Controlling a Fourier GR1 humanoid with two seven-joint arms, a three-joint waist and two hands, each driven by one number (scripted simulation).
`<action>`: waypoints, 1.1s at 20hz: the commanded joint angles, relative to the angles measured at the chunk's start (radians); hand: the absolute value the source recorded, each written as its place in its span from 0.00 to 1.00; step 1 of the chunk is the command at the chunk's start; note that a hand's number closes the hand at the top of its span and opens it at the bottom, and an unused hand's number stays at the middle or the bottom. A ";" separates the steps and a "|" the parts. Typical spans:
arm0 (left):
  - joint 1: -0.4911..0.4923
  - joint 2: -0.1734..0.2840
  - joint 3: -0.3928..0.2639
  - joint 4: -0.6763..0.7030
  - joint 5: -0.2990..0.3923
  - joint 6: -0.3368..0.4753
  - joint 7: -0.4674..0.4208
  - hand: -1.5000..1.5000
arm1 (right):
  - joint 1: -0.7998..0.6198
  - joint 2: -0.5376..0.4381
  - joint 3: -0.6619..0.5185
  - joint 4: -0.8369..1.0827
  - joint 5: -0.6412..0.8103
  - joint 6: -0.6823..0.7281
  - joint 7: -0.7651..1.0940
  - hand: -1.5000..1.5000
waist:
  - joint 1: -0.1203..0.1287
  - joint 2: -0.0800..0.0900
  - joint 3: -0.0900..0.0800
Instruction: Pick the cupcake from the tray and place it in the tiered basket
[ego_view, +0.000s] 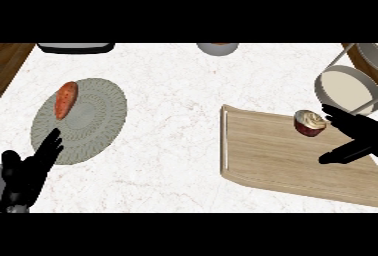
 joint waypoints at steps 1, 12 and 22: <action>-0.018 -0.018 0.009 -0.007 -0.020 0.011 0.035 0.50 | 0.036 0.055 0.018 0.004 0.042 -0.022 -0.034 0.00 | -0.001 0.005 0.007; 0.008 -0.004 0.055 -0.008 -0.013 -0.044 0.016 0.50 | 0.004 0.110 0.028 0.073 0.080 -0.004 -0.093 0.00 | 0.001 0.005 0.007; -0.031 -0.014 0.070 0.018 -0.028 -0.068 0.020 0.50 | 0.000 0.150 -0.022 0.027 0.138 -0.169 -0.222 1.00 | -0.002 0.005 0.007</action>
